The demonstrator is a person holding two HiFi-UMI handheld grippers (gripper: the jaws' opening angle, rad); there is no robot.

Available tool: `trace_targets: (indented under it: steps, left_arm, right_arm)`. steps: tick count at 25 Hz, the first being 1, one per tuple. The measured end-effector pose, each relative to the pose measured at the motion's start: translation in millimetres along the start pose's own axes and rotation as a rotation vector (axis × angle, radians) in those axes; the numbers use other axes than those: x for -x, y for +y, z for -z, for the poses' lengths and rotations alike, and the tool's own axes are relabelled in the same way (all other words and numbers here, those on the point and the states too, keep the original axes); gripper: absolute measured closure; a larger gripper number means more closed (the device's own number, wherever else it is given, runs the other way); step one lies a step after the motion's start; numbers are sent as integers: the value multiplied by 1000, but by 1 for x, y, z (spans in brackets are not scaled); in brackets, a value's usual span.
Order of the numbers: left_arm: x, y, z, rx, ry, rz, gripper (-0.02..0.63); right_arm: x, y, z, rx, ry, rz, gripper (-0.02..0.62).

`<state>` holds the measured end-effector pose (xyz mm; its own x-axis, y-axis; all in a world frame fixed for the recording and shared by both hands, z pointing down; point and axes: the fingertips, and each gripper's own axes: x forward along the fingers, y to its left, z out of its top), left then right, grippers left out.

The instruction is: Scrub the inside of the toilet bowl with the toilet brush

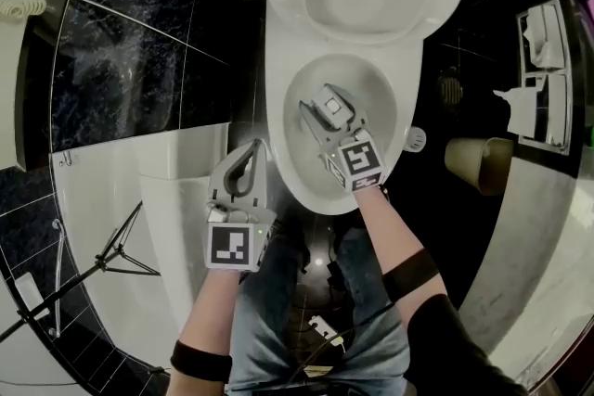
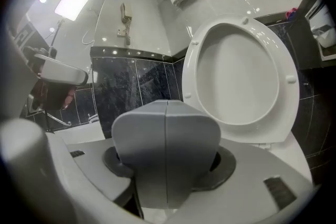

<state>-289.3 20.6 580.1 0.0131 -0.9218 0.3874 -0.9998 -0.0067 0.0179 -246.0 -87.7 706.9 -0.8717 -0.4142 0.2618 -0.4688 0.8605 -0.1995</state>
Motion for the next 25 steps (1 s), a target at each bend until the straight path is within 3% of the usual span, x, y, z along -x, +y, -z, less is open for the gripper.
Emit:
trace_targets:
  steps: [10,25]
  left_arm:
    - [1,10,4,13,-3,-21,606]
    - [-18,-7,8,18,7,-21,606]
  right_arm:
    - [-45,-28,-32,29,-60,45,344]
    - [-50,-80,-46,62,-76,118,342]
